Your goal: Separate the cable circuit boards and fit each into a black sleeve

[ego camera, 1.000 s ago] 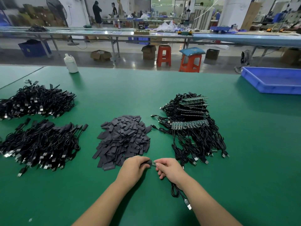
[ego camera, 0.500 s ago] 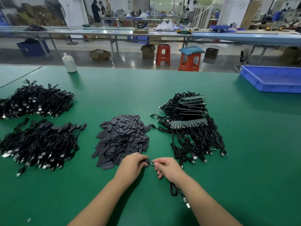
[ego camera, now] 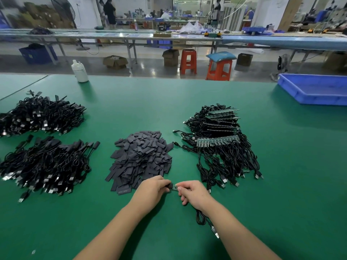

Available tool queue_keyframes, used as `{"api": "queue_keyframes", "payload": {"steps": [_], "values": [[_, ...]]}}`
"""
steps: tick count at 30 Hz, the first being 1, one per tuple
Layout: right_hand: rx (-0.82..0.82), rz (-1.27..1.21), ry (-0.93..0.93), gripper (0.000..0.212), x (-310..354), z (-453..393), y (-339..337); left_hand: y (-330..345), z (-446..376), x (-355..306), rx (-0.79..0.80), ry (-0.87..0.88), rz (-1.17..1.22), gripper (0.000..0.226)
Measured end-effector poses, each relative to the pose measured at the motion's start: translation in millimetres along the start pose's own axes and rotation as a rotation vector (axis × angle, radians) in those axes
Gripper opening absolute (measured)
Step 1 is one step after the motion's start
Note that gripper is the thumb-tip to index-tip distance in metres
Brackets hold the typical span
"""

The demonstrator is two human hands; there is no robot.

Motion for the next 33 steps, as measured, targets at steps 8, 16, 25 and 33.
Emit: {"api": "queue_keyframes", "payload": {"steps": [8, 16, 25, 33], "values": [[0.011, 0.003, -0.008, 0.026, 0.6, -0.1, 0.2, -5.2, 1.5, 2.9, -0.034, -0.017, 0.056, 0.02], [0.01, 0.013, -0.036, 0.027, 2.4, -0.1, 0.5, 2.1, -3.4, 6.4, 0.088, -0.043, -0.033, 0.026], [0.017, 0.01, -0.033, 0.026, 0.2, -0.5, 0.0, 1.0, -3.0, -3.1, 0.111, 0.011, -0.1, 0.021], [0.016, -0.018, -0.034, 0.026, -0.2, -0.9, -0.2, 8.5, -6.8, -16.5, 0.163, 0.046, -0.139, 0.019]]}}
Point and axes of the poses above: each hand's wrist, its own z-axis away from the middle knuckle, its own y-axis out of the palm, x = y × z, the point moved 9 cm from there along -z, towards the middle knuckle, and after that the axes turned 5 degrees about -y, right-handed, at the moved point
